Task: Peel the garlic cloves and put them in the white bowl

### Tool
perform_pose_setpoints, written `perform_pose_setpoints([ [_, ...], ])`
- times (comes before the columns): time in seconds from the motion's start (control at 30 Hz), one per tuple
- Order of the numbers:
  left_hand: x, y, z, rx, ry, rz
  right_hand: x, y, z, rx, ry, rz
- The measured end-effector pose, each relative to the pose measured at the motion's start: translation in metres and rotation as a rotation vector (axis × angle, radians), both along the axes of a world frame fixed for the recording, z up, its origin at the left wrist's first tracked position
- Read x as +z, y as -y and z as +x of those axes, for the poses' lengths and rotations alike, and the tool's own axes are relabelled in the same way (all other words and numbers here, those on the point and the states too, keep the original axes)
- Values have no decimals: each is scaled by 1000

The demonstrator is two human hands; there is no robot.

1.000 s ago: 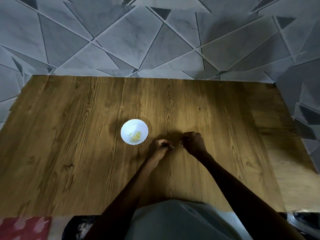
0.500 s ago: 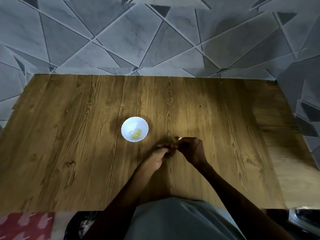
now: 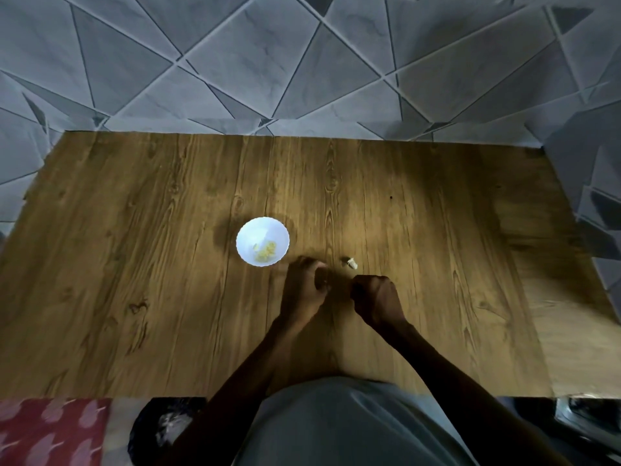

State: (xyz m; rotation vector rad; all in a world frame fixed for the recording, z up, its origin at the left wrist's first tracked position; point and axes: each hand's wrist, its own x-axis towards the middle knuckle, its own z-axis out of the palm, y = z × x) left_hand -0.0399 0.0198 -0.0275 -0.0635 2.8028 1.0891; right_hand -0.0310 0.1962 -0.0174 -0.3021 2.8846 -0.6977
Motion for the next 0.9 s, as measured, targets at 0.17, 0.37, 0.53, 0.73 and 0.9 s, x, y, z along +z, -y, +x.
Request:
perform_pose_setpoints([
  [0.17,-14,9,8,-184,14,-285,-4,9,-1,-5,41,129],
  [0.37,-13,9,5,-178,16,-301,-6,17,0,25,40,197],
  [0.53,-13,10,5,-191,6,-313,-10,20,-2,8,45,214],
  [0.73,-11,8,0,-92,130,178,-1,4,-13,-296,284,-382],
  [0.9,-1,6,3,-5,290,481,18,9,-6,-490,502,-837],
])
